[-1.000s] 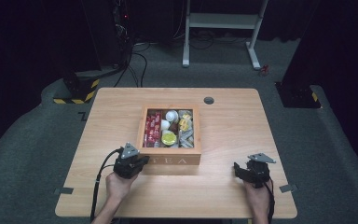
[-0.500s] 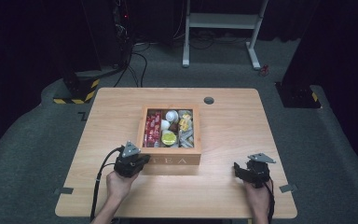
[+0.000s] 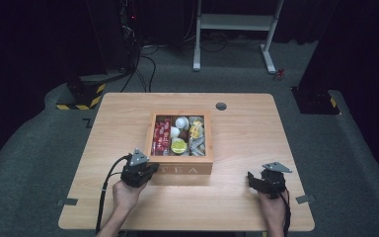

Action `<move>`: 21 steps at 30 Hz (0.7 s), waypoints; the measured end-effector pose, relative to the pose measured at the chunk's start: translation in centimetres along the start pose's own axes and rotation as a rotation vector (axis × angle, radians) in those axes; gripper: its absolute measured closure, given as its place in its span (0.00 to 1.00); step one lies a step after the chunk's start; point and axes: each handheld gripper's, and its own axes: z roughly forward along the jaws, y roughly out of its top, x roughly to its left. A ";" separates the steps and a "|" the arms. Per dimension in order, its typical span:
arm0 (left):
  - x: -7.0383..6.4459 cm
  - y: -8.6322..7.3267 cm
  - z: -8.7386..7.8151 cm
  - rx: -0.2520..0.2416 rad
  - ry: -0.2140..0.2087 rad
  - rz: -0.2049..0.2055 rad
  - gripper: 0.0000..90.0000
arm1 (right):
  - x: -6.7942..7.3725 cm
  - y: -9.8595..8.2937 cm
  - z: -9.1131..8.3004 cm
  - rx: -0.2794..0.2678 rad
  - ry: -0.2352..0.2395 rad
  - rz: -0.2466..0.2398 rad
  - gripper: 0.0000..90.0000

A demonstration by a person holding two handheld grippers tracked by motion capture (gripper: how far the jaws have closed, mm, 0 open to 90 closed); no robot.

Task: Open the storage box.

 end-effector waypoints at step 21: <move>-0.2 0.6 -0.6 -0.009 0.018 0.017 1.00 | 0.0 0.0 0.0 0.000 0.003 -0.004 0.28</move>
